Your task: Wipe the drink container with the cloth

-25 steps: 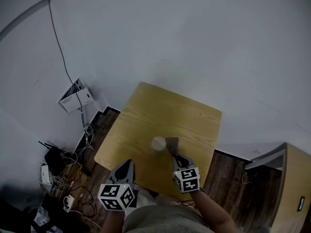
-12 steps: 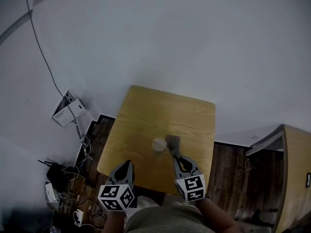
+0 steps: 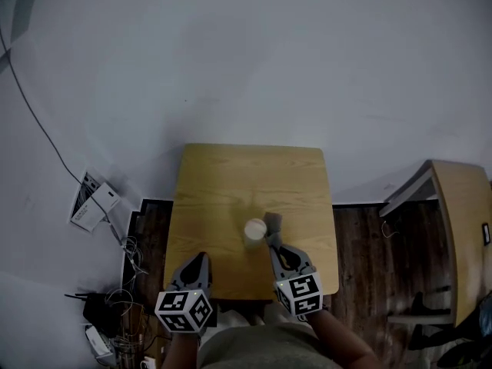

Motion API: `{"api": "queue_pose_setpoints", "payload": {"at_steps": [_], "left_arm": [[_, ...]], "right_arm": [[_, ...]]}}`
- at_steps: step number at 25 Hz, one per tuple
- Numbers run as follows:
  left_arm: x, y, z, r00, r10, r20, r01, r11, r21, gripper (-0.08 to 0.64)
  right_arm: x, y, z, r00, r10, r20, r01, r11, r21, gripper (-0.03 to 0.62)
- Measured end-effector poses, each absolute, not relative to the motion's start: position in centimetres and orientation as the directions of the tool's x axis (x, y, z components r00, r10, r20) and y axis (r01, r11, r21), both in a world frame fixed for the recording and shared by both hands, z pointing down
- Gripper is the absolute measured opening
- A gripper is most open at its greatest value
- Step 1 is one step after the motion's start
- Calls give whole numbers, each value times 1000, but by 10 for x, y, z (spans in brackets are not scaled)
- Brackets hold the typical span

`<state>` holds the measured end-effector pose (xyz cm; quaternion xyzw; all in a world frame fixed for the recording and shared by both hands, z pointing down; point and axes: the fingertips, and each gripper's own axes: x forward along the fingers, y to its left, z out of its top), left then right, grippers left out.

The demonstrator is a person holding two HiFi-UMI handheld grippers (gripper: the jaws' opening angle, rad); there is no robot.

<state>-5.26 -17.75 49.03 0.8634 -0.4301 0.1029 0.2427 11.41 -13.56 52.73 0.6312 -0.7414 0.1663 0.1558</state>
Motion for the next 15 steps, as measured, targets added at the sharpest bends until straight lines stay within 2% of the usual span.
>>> {"api": "queue_pose_setpoints", "payload": {"at_steps": [15], "left_arm": [[-54,-206,501,744,-534,403,-663,-666,341,2]], "right_arm": [[88,-136,565,-41,-860,508,-997,0,-81,14]]}}
